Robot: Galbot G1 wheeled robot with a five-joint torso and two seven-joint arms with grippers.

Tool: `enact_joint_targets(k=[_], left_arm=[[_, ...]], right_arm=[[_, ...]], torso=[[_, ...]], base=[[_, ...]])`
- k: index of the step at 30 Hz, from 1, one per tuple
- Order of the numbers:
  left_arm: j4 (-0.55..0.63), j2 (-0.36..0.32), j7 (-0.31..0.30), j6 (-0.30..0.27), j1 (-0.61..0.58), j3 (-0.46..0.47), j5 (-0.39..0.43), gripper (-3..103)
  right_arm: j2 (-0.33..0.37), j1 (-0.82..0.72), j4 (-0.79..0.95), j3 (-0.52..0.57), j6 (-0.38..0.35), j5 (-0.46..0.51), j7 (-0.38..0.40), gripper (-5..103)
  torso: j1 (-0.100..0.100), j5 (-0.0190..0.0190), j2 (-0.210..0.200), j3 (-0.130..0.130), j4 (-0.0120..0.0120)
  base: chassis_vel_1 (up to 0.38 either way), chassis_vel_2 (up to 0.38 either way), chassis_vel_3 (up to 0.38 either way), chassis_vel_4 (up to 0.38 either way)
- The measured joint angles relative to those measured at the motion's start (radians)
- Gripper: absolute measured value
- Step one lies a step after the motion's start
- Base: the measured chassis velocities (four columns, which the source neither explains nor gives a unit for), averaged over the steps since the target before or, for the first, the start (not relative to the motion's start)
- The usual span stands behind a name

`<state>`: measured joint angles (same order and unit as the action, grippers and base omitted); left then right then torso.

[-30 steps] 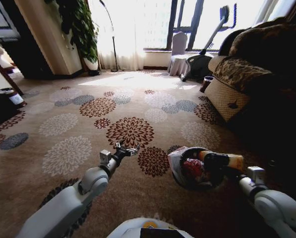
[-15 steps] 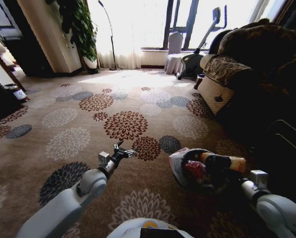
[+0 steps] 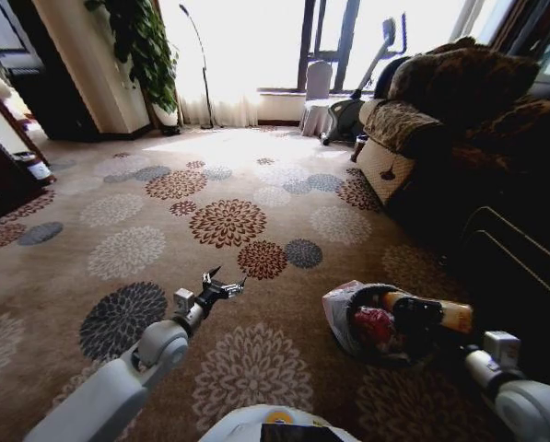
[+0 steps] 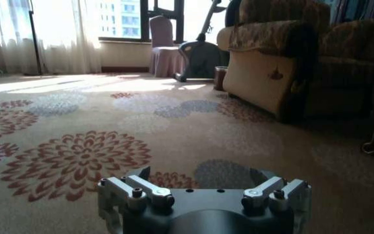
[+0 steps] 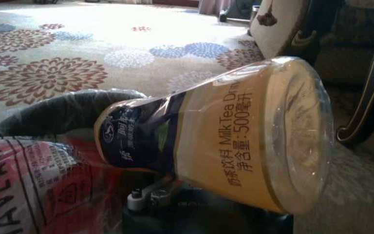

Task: Pick up the trash from the ground and place it into the trash bin.

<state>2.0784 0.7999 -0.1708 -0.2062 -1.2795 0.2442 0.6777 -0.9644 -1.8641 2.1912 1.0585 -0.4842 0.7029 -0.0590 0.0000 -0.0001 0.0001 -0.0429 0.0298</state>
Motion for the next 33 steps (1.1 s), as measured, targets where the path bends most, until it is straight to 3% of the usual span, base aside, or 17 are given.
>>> enact_joint_targets(k=[15,17,21,33], left_arm=[[-0.004,0.009,0.012,-0.018,0.036,-0.047,-0.020,100],[-0.006,0.009,0.014,-0.019,0.035,-0.051,-0.026,100],[-0.007,0.007,0.019,-0.020,0.035,-0.052,-0.027,100],[-0.014,0.016,0.035,0.003,0.040,-0.051,-0.022,100]], right_arm=[[-0.031,-0.033,-0.010,0.037,0.012,-0.005,-0.026,1],[-0.037,-0.034,-0.016,0.041,0.016,-0.006,-0.034,1],[-0.041,-0.033,-0.021,0.043,0.022,-0.006,-0.037,1],[-0.015,-0.035,-0.050,0.058,0.018,-0.009,-0.060,1]], torso=[[0.000,0.0007,0.000,0.000,-0.0005],[0.000,-0.0006,0.000,0.000,-0.0002],[0.000,0.0003,0.000,0.000,0.0001],[0.000,0.0001,0.000,0.000,-0.0012]], base=[[0.088,-0.180,-0.086,0.177],[0.060,-0.062,-0.076,0.058],[-0.020,0.017,-0.007,-0.034],[-0.046,-0.039,-0.039,-0.046]])
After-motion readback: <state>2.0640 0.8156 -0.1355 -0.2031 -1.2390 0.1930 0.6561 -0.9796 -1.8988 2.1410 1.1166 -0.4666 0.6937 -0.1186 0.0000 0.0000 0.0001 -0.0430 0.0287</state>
